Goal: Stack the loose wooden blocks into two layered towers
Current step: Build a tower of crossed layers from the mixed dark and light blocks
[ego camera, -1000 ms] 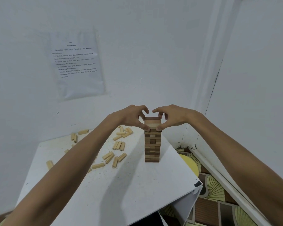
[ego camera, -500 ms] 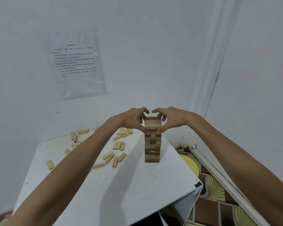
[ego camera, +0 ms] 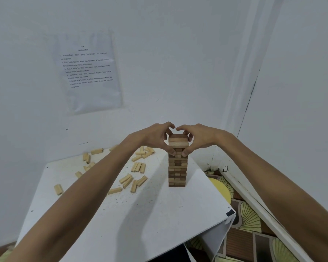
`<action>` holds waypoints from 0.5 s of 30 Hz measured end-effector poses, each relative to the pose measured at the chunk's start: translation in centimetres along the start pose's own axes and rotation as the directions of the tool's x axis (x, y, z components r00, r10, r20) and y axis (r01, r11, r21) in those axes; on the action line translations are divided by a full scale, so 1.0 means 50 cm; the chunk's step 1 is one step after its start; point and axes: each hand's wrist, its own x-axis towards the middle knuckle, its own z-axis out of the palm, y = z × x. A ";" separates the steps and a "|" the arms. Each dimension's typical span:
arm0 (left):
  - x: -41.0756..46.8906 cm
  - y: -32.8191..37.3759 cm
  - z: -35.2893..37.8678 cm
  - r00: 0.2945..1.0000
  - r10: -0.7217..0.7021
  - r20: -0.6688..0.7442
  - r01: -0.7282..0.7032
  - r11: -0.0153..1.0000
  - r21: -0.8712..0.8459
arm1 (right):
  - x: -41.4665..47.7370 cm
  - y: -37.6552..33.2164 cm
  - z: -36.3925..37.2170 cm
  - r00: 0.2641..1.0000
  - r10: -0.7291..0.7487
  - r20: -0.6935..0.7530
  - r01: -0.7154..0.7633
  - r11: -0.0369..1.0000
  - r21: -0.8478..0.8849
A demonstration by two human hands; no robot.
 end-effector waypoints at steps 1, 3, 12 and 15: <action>0.001 0.001 0.001 1.000 0.003 0.003 -0.003 1.000 0.000 | 0.000 -0.001 0.001 1.000 -0.002 -0.004 0.002 1.000 0.001; 0.003 0.001 0.004 1.000 0.006 0.005 -0.006 1.000 0.002 | -0.001 -0.001 0.001 1.000 -0.004 -0.013 0.004 1.000 0.003; 0.000 -0.001 0.007 1.000 0.008 -0.016 -0.009 0.999 -0.031 | -0.006 -0.008 0.003 0.999 -0.010 -0.034 0.011 1.000 0.025; 0.000 -0.003 0.008 1.000 0.009 -0.014 -0.009 1.000 -0.027 | -0.006 -0.008 0.004 1.000 -0.001 -0.022 0.002 1.000 0.016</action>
